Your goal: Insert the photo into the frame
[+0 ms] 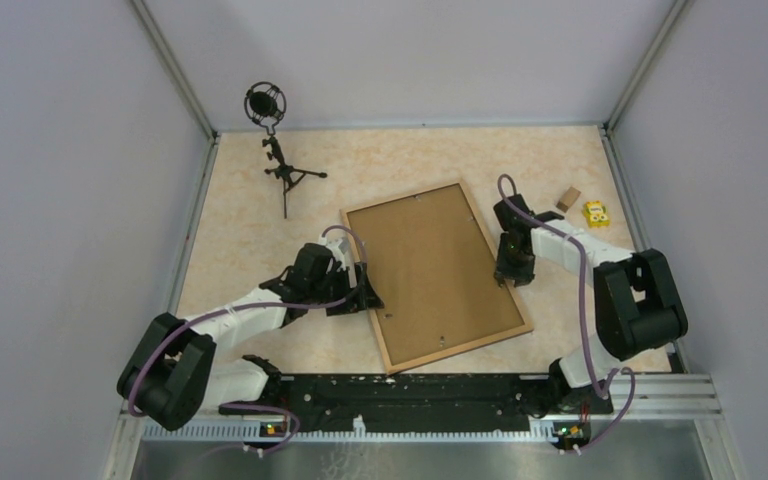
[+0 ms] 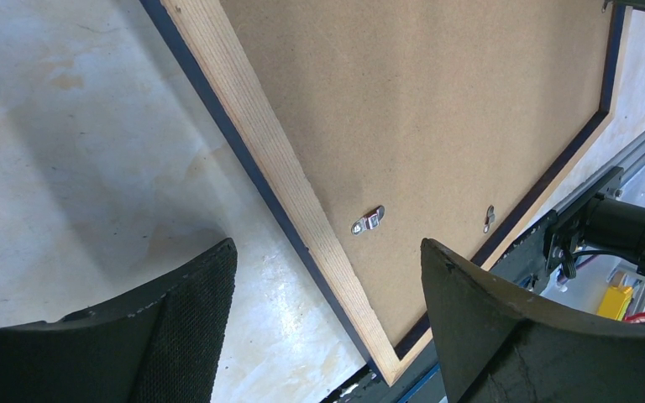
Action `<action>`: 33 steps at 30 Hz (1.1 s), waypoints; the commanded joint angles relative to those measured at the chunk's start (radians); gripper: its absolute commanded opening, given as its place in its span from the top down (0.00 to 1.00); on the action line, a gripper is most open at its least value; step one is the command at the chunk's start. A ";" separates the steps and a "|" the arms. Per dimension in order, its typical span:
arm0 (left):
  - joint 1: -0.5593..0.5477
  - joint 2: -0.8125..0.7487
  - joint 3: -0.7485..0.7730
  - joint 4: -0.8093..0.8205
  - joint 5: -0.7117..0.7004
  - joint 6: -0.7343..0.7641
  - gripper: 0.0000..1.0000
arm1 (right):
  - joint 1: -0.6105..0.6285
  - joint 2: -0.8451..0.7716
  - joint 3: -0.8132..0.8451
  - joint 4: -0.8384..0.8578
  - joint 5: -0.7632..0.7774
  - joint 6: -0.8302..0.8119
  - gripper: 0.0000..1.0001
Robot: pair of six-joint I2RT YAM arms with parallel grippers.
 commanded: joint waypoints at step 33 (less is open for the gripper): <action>-0.018 0.016 -0.042 0.168 0.257 0.009 0.09 | 0.047 0.009 0.023 0.358 -0.156 -0.169 0.25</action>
